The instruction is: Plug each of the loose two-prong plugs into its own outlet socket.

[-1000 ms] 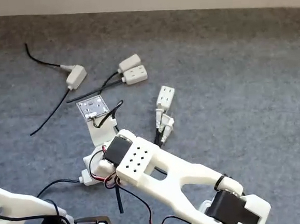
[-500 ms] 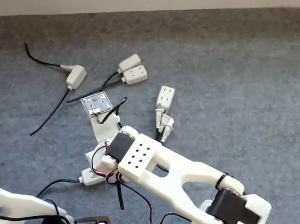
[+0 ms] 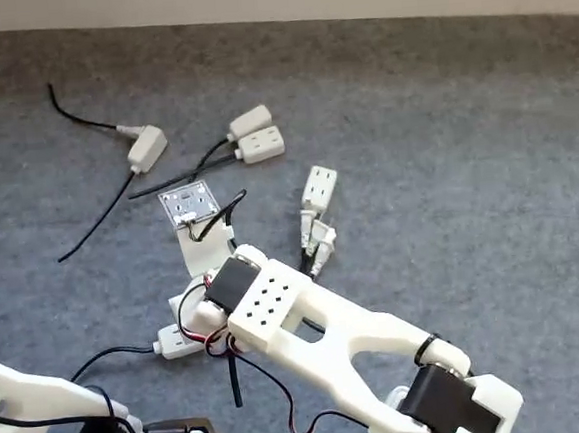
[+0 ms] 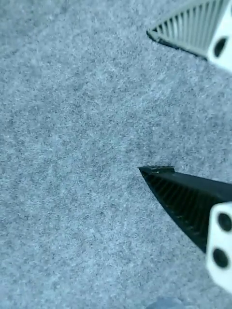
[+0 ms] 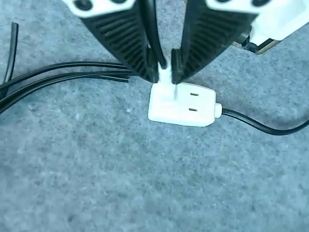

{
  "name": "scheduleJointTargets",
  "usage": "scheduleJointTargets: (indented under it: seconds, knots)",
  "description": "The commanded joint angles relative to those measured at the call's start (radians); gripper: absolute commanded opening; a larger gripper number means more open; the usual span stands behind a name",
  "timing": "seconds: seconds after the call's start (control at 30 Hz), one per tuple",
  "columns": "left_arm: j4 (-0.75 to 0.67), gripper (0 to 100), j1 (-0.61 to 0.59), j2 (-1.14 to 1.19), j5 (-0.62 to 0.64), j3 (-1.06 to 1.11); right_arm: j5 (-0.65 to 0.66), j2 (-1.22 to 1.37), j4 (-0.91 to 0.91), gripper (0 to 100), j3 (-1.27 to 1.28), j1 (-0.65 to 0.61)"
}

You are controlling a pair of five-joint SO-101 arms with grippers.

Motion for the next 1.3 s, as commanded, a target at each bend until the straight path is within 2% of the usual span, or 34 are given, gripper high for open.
scheduleJointTargets:
  seconds: [0.0,0.27,0.57,0.63,0.8,0.9,1.03,1.13,1.2,1.27]
  knots:
    - [-0.009,38,0.004,-0.013,-0.006,-0.025,-0.005,0.051,-0.015,0.9,-0.010,0.012]
    - [-0.009,38,0.004,-0.013,-0.005,-0.033,-0.011,0.329,-0.058,0.5,-0.084,-0.008]
    - [-0.008,38,0.024,-0.018,-0.009,-0.025,0.020,0.344,-0.044,1.5,-0.084,-0.010]
    - [-0.005,38,0.041,-0.019,-0.014,-0.027,0.081,0.343,-0.005,6.2,-0.093,-0.010]
    - [0.092,38,0.105,-0.021,-0.178,-0.036,0.080,0.282,0.002,35.3,-0.119,-0.008]
    - [0.158,38,0.159,-0.018,-0.219,-0.035,0.100,0.194,0.002,41.8,-0.133,-0.015]
    - [0.216,38,0.223,-0.015,-0.222,-0.028,0.279,0.027,0.022,41.8,-0.219,-0.001]
    - [0.299,38,0.285,-0.021,-0.255,-0.035,0.476,-0.122,0.148,41.8,-0.312,0.050]
    - [0.402,38,0.354,-0.022,-0.313,-0.053,0.575,-0.220,0.236,41.8,-0.361,0.124]
    - [0.554,38,0.437,-0.021,-0.351,-0.099,0.603,-0.302,0.294,41.8,-0.386,0.231]
